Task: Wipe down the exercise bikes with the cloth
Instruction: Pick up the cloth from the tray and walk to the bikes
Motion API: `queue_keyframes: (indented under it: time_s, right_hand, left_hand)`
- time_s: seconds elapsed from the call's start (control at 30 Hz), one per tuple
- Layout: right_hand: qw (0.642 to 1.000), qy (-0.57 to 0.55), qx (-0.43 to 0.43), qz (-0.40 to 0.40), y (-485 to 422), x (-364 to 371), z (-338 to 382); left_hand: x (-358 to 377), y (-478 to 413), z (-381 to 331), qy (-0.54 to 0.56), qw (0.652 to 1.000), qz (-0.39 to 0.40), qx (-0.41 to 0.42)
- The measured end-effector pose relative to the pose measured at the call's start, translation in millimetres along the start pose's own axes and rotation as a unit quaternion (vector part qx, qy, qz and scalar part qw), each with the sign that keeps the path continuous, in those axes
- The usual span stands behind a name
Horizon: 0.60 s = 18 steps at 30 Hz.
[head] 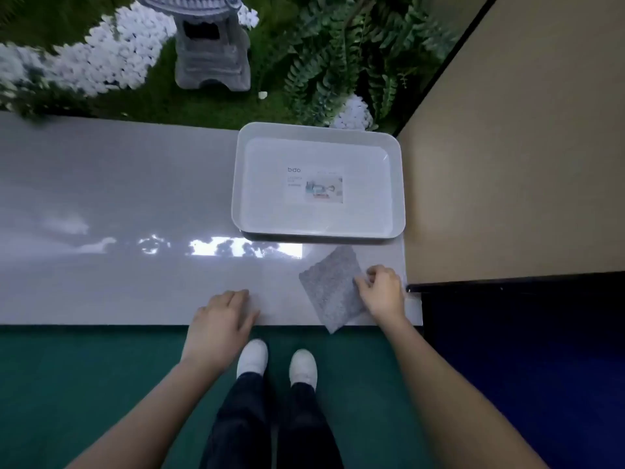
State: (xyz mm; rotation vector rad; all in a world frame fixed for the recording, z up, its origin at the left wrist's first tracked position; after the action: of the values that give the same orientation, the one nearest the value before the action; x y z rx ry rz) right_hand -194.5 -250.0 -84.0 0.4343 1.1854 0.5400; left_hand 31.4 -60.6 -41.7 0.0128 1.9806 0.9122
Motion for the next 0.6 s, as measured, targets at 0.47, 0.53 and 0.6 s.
queue_keyframes:
  time_s: [0.47, 0.53, 0.6]
  right_hand:
    - [0.995, -0.092, 0.003, 0.023, 21.7, 2.7, 24.0]
    - [0.991, -0.131, -0.011, 0.037, 33.6, -6.2, 33.5]
    - [0.986, -0.16, -0.021, 0.045, 47.9, -17.4, 45.6]
  left_hand:
    - [-10.1, 1.0, -8.9, 0.03, 1.0, -0.003, -0.001]
    - [-20.1, 4.6, -13.5, 0.054, 0.999, 0.003, -0.004]
    - [-34.2, 9.8, -20.1, 0.072, 0.997, 0.007, -0.009]
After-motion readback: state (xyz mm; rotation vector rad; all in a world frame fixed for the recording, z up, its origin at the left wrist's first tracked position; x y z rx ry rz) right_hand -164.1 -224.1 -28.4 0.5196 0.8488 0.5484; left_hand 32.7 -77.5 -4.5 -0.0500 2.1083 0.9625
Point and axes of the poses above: each hand's wrist, its own y-axis away from the middle knuckle, its own x-axis out of the palm, z = x × y, the point moved 8 cm from there along -y, towards the middle knuckle, and after that the axes turned 6 degrees about z, right-handed, at the moved point
